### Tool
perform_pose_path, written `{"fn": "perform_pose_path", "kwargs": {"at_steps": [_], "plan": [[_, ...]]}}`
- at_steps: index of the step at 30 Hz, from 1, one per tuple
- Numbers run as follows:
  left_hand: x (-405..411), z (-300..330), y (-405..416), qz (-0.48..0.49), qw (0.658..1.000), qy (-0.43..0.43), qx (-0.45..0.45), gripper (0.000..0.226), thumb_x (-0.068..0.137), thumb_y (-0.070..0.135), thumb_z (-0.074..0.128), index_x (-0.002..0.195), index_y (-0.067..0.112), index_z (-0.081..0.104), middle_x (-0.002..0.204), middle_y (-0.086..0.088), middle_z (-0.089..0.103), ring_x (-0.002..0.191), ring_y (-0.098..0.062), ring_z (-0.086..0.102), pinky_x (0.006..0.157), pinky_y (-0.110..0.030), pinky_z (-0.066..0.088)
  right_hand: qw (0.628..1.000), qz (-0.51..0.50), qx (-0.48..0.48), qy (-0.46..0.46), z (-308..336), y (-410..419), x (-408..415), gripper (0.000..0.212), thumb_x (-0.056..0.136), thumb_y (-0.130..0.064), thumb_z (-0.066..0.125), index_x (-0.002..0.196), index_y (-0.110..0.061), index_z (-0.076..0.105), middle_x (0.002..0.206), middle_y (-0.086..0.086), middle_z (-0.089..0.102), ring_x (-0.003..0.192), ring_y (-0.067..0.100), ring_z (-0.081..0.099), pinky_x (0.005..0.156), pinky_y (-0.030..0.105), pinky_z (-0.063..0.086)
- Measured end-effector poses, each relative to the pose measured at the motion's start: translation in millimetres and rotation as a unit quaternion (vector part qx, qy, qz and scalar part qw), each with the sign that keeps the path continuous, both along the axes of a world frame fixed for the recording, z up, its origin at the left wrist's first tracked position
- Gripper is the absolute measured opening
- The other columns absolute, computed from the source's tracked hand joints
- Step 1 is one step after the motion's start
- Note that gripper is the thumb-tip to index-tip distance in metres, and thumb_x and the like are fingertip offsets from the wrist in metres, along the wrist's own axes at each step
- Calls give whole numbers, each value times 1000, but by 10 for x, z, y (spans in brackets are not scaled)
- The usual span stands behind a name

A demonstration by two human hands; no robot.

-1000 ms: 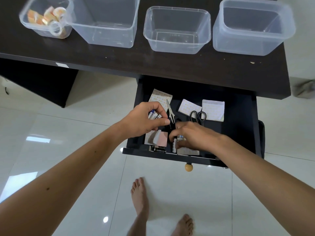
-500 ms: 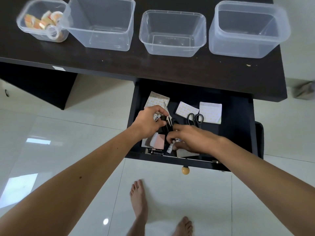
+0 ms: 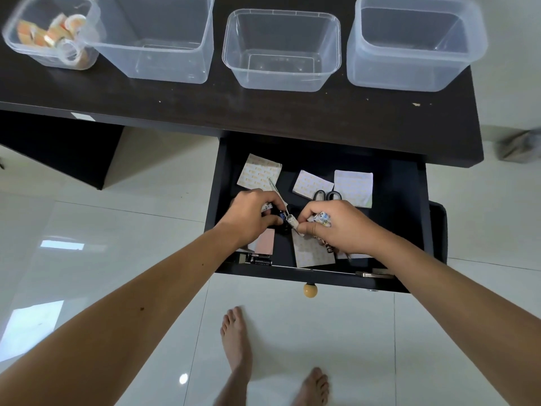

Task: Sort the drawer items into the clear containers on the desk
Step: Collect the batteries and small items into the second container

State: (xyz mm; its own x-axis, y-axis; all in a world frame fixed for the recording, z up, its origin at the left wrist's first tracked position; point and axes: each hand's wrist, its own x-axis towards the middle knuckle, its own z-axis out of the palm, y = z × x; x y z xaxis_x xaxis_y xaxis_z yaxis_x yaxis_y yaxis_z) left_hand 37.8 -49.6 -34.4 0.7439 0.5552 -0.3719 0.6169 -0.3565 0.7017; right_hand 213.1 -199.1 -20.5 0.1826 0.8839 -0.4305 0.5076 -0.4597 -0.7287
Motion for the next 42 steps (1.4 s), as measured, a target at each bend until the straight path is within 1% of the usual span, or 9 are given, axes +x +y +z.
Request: {"fn": "perform_pose_path", "kwargs": {"at_steps": [6,8,12,16,21,25,28,34,42], "plan": [[-10,70,-33,10,998,-20,-65,17,92,31,81,98,29,65,103,12,69,91,-8,64,70,-16,50,994,-65,16,82,33,-58,37,7,98,-36,75,92,-31,75,90,3,78,76,16,71,80,51,60],[0,75,-45,11,997,-14,-78,17,93,32,79,97,31,63,105,12,68,93,-9,64,73,-21,52,990,-86,20,110,52,-75,46,10,99,-30,74,89,-30,75,92,17,74,73,23,67,72,59,60],[31,92,-28,23,990,-55,-128,13,96,27,76,103,28,65,105,6,69,92,-8,66,77,-22,53,981,-117,23,152,94,-93,68,14,100,-26,74,86,-25,73,74,7,67,58,14,61,53,38,52],[39,148,-38,40,960,-128,-245,22,103,14,66,125,19,69,93,6,67,69,0,59,65,-16,49,978,-134,19,156,104,-71,28,11,99,-23,74,89,-23,74,69,2,66,53,13,59,50,32,50],[42,163,-50,31,954,-137,-266,24,102,22,69,126,18,69,100,3,68,69,3,59,63,-19,51,972,-156,9,174,116,5,-20,10,100,-26,74,99,-16,74,58,-6,63,46,9,56,43,25,45],[37,168,-42,40,948,-128,-287,21,103,26,68,121,17,71,93,-12,61,77,-22,50,66,-27,48,969,-160,14,187,129,54,-50,15,99,-26,75,103,-12,75,59,-5,63,45,5,55,43,23,44],[30,193,-40,48,945,-136,-292,11,105,24,64,112,18,69,92,-13,57,77,-25,47,69,-34,46,968,-156,20,196,134,53,-23,10,97,-24,77,103,-16,77,70,1,69,55,9,61,50,27,49],[22,268,88,98,934,-158,-306,21,105,25,64,116,7,64,109,-12,78,65,-7,52,58,-19,46,959,-149,-4,242,106,18,25,27,77,-8,92,99,-17,77,75,-5,70,64,11,65,54,22,52],[57,376,232,143,894,-228,-357,13,108,20,59,98,11,61,87,-8,64,63,-11,48,56,-23,37,989,78,-53,117,9,255,-258,24,83,-29,90,104,-39,83,108,-23,79,104,2,73,102,35,57]]}}
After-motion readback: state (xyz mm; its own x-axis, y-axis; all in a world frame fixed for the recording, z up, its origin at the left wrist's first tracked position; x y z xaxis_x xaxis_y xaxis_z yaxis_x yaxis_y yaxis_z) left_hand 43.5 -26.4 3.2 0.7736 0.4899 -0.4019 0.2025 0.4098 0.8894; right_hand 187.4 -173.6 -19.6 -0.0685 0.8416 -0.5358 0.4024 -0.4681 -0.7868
